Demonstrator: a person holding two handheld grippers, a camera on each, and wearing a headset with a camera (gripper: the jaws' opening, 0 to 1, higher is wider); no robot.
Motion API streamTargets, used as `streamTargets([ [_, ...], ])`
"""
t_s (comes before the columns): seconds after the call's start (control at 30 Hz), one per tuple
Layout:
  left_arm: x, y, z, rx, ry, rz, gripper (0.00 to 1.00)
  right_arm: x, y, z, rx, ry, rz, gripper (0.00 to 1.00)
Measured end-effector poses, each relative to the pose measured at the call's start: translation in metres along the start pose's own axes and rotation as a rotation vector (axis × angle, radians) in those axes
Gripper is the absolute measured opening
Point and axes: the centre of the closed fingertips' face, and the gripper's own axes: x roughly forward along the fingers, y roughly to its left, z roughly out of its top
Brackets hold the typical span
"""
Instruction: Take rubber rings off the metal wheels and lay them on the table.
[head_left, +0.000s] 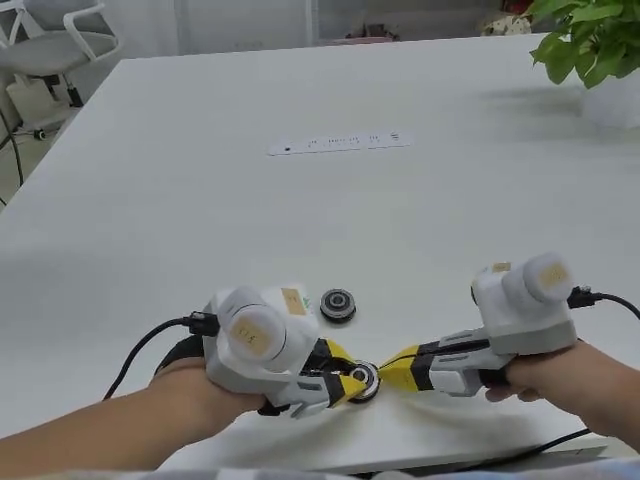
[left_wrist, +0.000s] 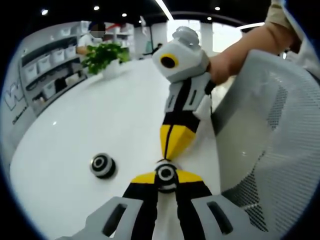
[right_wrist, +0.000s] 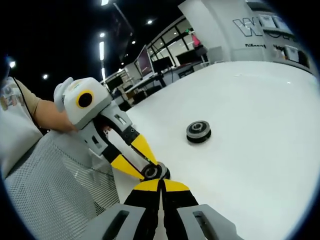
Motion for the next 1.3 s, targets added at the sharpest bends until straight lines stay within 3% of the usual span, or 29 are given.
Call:
streamTargets([
  [0.3,0.0,0.0,0.0,-0.008,0.007,0.012,0.12,0.0,0.002,0.002,0.057,-0.021,0.016,0.0],
  [1.13,0.002,0.0,0.001,-0.002,0.021,0.028,0.12,0.006,0.014,0.007,0.075,-0.025,0.074,0.0],
  [1.23,0.002,0.0,0.001,-0.002,0.02,0.026,0.12,0.006,0.017,0.008,0.083,-0.029,0.085,0.0],
  [1.27,0.002,0.0,0.001,-0.002,0.019,0.027,0.12,0.006,0.025,0.01,0.088,-0.036,0.132,0.0],
  [1.3,0.002,0.0,0.001,-0.001,0.02,0.027,0.12,0.006,0.029,0.011,0.093,-0.044,0.139,0.0],
])
